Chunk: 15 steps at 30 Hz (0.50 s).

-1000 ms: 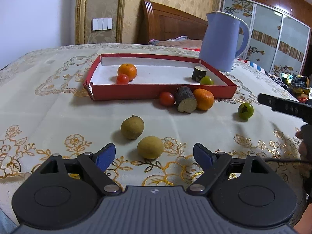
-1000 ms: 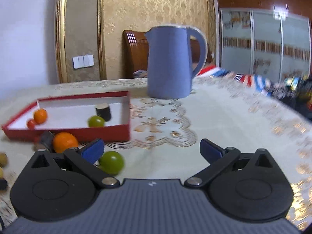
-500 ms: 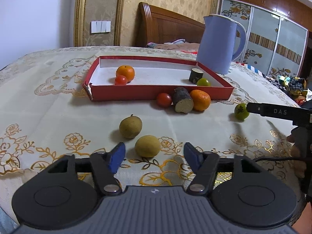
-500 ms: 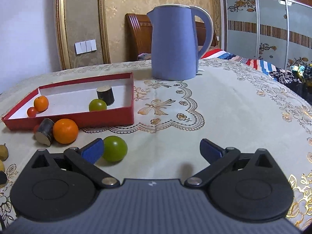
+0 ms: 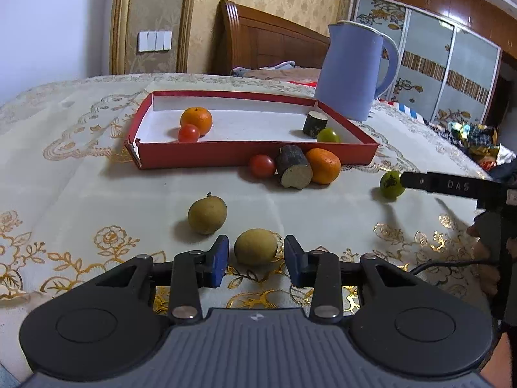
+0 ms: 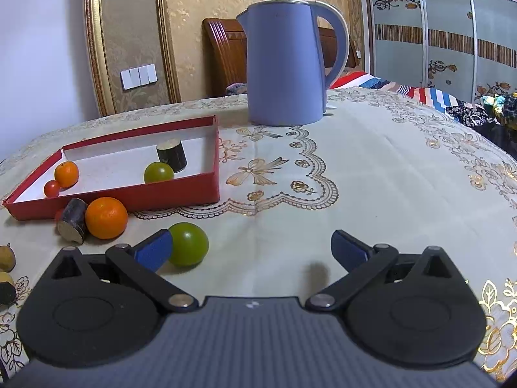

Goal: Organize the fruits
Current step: 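Grasp a brown pear-like fruit with the left gripper while the right grasps a green tomato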

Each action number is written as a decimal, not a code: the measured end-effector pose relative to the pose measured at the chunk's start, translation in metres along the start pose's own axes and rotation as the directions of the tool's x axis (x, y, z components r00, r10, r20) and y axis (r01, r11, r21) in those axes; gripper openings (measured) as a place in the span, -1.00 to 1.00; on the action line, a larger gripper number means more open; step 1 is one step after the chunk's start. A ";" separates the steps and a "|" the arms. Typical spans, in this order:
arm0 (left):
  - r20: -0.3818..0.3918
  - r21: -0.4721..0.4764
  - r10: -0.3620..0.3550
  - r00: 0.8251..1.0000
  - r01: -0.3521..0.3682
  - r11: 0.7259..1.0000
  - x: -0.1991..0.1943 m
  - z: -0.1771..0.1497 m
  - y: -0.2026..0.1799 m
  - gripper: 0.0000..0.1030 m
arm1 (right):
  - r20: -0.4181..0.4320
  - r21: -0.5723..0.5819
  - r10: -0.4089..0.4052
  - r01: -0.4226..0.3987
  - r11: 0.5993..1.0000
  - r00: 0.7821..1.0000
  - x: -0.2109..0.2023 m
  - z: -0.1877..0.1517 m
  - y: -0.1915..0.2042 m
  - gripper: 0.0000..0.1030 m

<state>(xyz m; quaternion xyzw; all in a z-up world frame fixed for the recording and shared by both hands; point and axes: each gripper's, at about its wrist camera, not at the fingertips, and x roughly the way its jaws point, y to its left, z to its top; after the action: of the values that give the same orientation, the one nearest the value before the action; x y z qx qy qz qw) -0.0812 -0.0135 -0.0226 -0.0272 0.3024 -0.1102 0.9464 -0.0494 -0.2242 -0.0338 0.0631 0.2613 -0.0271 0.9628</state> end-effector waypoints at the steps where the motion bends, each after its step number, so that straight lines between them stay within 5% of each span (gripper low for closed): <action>1: 0.003 0.018 0.007 1.000 -0.007 1.000 0.000 -0.001 -0.002 -0.28 | 0.001 -0.001 0.000 0.000 1.000 1.000 0.000 0.000 0.000 1.00; 6: 0.010 0.052 0.011 1.000 -0.012 0.999 -0.001 -0.002 -0.004 -0.45 | -0.004 -0.004 0.004 -0.004 1.000 1.000 0.001 0.000 0.000 1.00; 15: 0.012 0.038 -0.014 1.000 0.014 0.999 -0.006 0.002 0.004 -0.45 | -0.016 -0.025 -0.002 0.001 1.000 1.000 0.002 0.001 0.003 1.00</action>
<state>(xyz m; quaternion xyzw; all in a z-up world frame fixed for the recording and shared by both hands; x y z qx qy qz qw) -0.0842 -0.0077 -0.0176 -0.0121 0.2943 -0.1222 0.9478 -0.0468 -0.2214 -0.0342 0.0512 0.2695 -0.0241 0.9614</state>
